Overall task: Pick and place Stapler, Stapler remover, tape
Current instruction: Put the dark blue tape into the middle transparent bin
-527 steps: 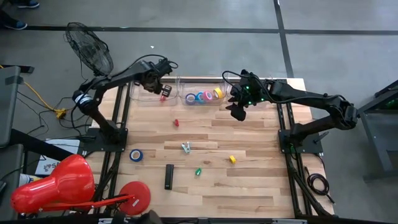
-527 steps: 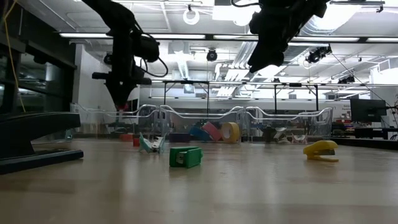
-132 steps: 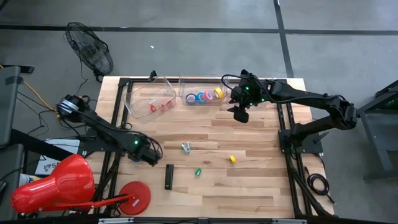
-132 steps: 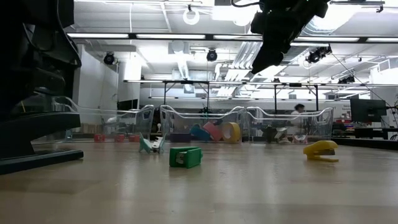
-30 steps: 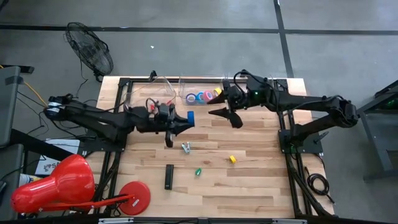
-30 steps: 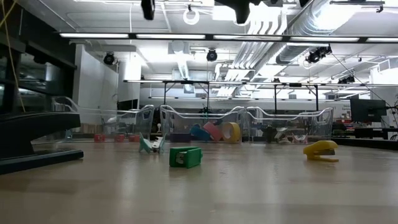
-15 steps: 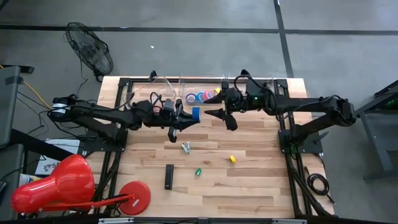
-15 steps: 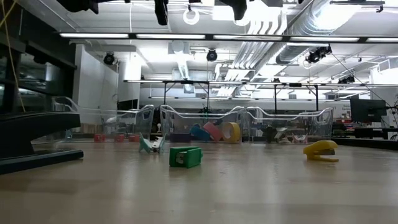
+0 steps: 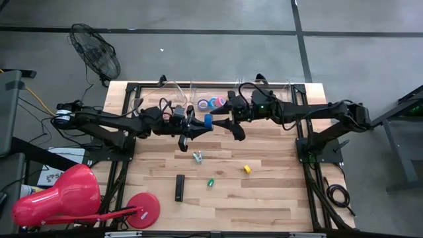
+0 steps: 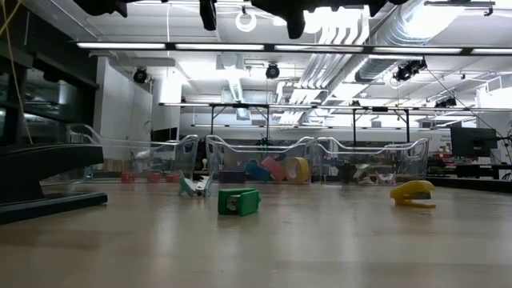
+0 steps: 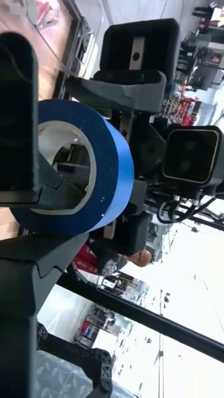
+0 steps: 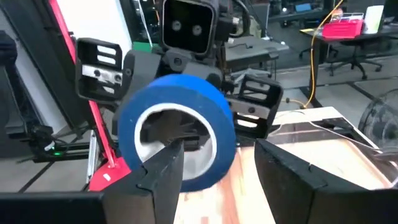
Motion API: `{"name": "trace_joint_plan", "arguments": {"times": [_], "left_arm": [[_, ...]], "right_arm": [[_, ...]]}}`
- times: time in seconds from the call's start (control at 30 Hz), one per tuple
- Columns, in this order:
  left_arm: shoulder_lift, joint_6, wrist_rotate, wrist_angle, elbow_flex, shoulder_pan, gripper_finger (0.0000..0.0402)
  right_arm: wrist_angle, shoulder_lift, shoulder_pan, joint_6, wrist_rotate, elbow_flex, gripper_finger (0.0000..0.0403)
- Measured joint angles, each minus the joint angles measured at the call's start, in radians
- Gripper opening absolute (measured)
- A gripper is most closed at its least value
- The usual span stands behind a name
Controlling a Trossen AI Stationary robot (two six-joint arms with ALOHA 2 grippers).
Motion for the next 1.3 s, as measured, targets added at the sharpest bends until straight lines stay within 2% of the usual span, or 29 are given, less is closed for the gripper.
{"name": "trace_joint_plan", "arguments": {"times": [0.2, 0.47, 0.7, 1.03, 1.3], "left_arm": [[0.0, 0.0, 0.0, -0.009, 0.0, 0.0, 0.0035], [0.0, 0.0, -0.001, -0.01, 0.0, 0.0, 0.0035], [0.0, -0.008, -0.013, -0.011, 0.0, 0.0, 0.0042], [0.0, -0.059, -0.058, -0.049, 0.0, 0.0, 0.0126], [-0.002, -0.039, -0.205, -0.146, 0.0, 0.0, 0.0162]], "right_arm": [[0.008, 0.002, 0.0, 0.001, 0.02, 0.0, 0.0167], [0.011, 0.002, 0.0, -0.023, 0.02, 0.0, 0.008], [0.009, 0.002, -0.001, -0.043, 0.021, 0.0, 0.0022], [-0.013, 0.002, -0.017, -0.035, 0.024, 0.001, 0.0021], [-0.089, 0.002, -0.064, -0.002, 0.077, 0.001, 0.0021]]}}
